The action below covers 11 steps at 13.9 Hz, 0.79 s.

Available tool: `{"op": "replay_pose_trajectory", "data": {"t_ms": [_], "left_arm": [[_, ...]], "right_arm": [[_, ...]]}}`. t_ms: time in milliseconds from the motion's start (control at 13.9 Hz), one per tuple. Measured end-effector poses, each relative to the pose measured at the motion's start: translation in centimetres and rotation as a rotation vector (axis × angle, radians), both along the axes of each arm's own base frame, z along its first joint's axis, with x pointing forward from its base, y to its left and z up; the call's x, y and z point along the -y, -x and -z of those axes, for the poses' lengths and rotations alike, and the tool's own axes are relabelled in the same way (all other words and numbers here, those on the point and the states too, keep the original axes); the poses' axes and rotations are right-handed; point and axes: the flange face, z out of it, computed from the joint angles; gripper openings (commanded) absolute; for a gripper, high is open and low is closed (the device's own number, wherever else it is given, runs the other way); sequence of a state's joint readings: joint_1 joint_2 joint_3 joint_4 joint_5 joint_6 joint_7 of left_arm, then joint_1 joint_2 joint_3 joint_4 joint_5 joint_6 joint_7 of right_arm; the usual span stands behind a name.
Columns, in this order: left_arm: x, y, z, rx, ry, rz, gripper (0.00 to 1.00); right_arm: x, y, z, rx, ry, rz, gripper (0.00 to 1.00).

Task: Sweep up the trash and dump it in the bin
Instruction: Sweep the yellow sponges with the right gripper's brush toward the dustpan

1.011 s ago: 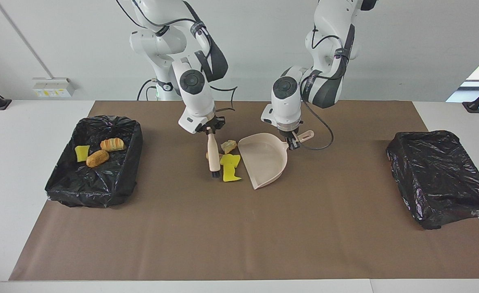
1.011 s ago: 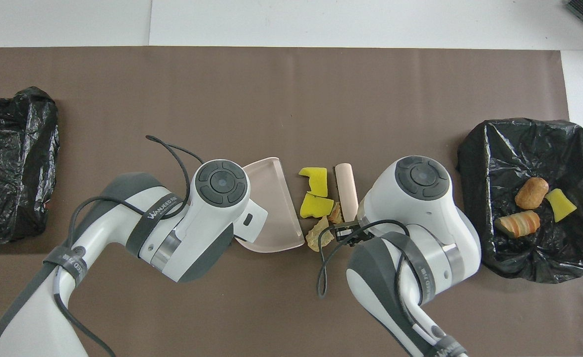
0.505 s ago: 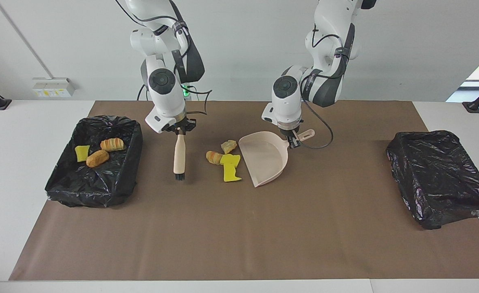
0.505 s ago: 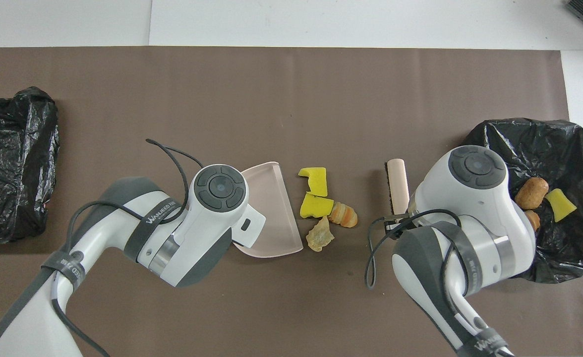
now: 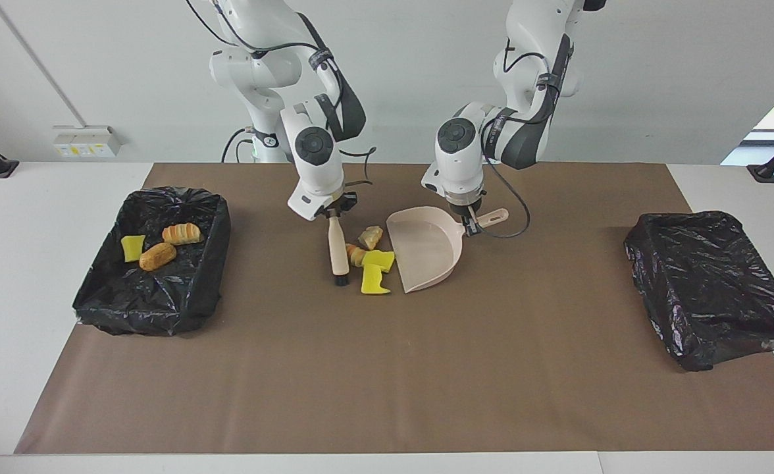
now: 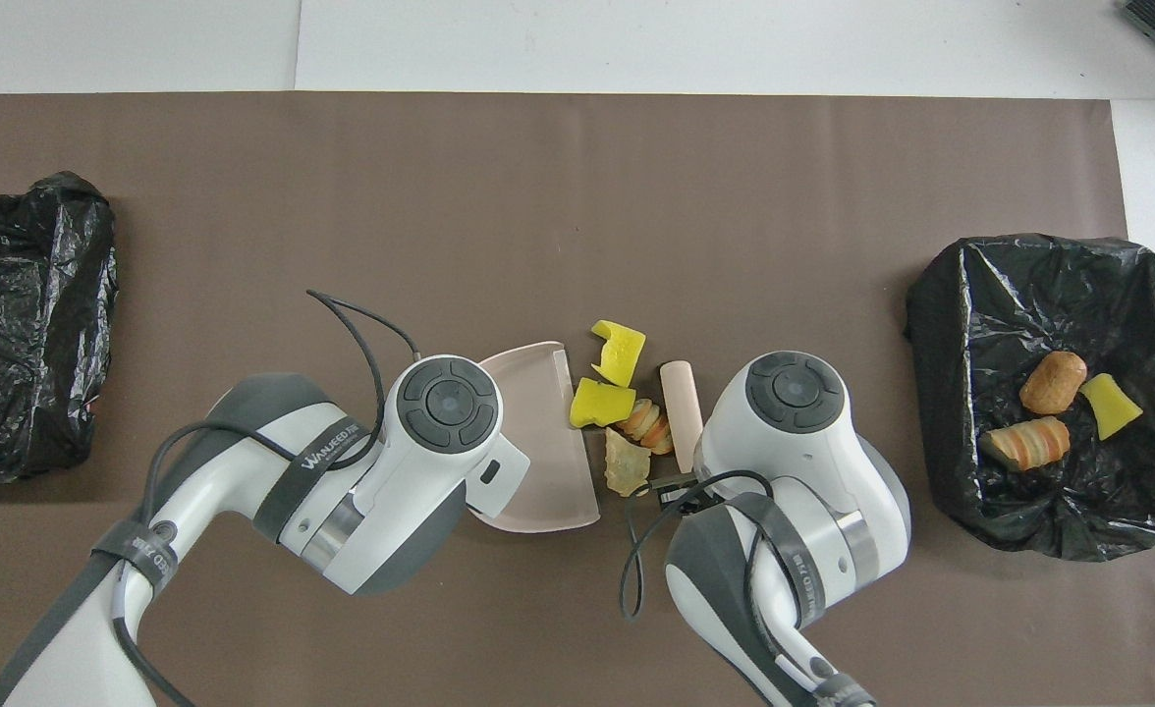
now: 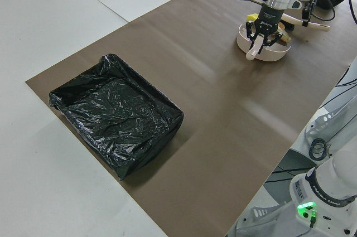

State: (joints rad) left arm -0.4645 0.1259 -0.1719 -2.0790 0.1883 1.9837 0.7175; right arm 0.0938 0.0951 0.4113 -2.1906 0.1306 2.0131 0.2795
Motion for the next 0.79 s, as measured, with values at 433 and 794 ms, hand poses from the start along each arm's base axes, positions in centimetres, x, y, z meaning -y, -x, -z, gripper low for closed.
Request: {"op": "replay_pose_trajectory", "data": {"t_ms": [433, 794], "left_arm": [[0.5, 0.5, -0.1, 0.013, 0.008, 0.016, 0.00], [0.1, 0.3, 0.1, 0.018, 0.013, 0.011, 0.00]], "right_arm": [[-7.4, 2.8, -1.6, -0.031, -0.118, 0.049, 0.00], [-4.4, 0.9, -5.9, -0.016, -0.106, 0.091, 0.00]]}}
